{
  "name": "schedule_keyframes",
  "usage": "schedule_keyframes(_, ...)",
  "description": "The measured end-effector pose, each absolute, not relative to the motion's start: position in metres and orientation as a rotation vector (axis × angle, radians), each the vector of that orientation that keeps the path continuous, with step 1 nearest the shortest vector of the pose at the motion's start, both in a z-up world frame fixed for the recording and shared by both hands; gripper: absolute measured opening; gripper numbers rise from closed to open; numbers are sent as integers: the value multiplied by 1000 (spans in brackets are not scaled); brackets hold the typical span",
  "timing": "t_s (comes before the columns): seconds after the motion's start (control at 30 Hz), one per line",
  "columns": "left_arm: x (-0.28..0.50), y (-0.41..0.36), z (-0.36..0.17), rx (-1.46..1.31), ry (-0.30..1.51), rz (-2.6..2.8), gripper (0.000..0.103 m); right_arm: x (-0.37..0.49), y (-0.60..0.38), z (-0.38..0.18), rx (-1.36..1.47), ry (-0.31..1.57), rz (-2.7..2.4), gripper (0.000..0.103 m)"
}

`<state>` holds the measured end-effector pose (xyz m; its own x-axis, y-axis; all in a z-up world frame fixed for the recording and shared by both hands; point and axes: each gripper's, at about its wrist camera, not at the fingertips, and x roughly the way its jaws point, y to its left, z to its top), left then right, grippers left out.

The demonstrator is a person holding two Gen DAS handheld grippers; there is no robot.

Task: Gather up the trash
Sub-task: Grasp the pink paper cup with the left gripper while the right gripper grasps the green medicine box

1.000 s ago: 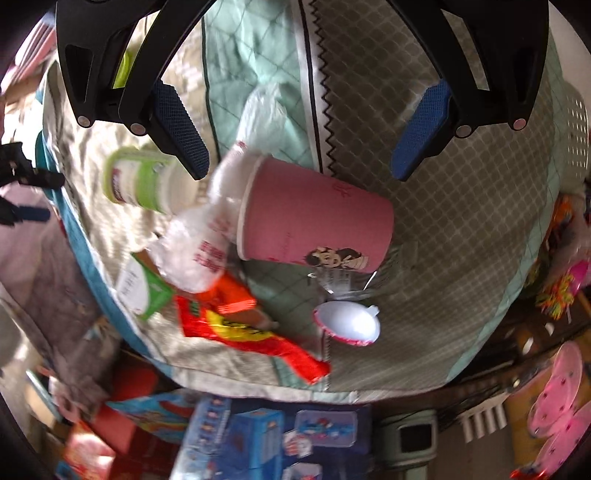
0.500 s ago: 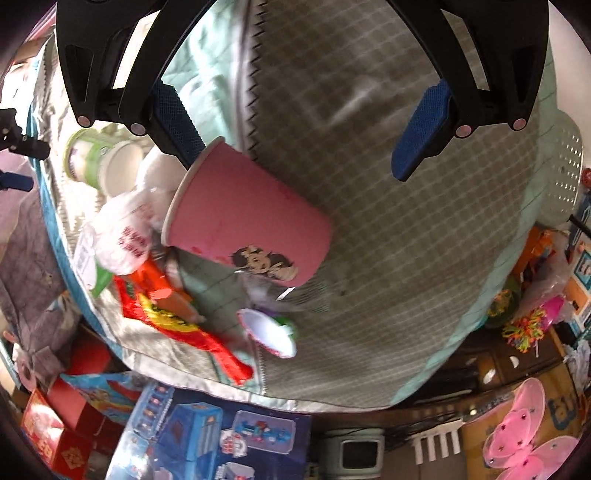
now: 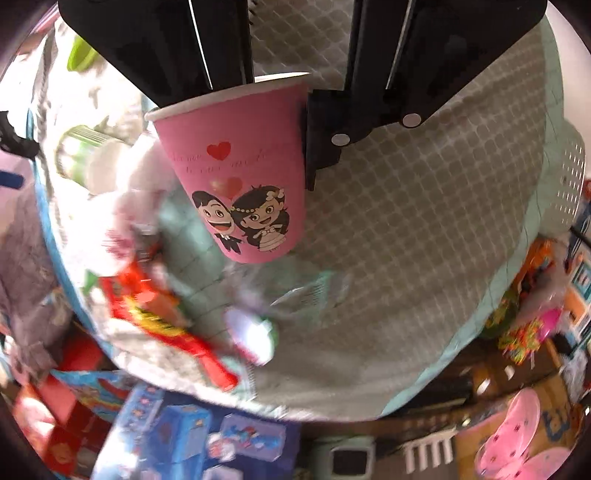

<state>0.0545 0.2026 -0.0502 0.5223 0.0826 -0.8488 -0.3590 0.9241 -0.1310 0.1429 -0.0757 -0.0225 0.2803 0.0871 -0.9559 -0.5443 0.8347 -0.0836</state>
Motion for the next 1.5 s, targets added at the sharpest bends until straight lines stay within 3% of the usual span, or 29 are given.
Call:
schedule_keyframes(0.23,54,171,-18,-285,903,32,6,163,-83,-23,-382,1221,402,87)
schedule_keyframes(0.73,96,172,-23,-271,918,-81,6,230,-49,-62,-231,1267,384,86)
schedule_keyframes(0.8,99,166,-23,-270,922,-91,6,230,-58,-64,-206,1268,383,71)
schedule_keyframes(0.87,102,157,-23,-264,924,-107,6,227,-71,-61,-156,1277,397,41)
schedule_keyframes(0.9,103,153,-22,-259,924,-115,6,224,-78,-59,-174,1264,377,30)
schedule_keyframes(0.93,104,146,-20,-250,923,-128,6,223,-83,-58,-189,1258,364,12)
schedule_keyframes(0.97,105,141,-19,-243,921,-135,6,222,-93,-57,-201,1258,342,10)
schedule_keyframes(1.13,116,116,-13,-213,912,-184,6,223,-140,-57,-166,1307,299,15)
schedule_keyframes(1.2,124,109,-14,-199,913,-195,6,221,-143,-50,-168,1299,312,49)
schedule_keyframes(1.23,130,106,-15,-202,916,-203,6,220,-142,-44,-180,1276,310,71)
schedule_keyframes(1.5,169,106,-28,-226,929,-188,6,253,-105,-48,-174,1288,336,76)
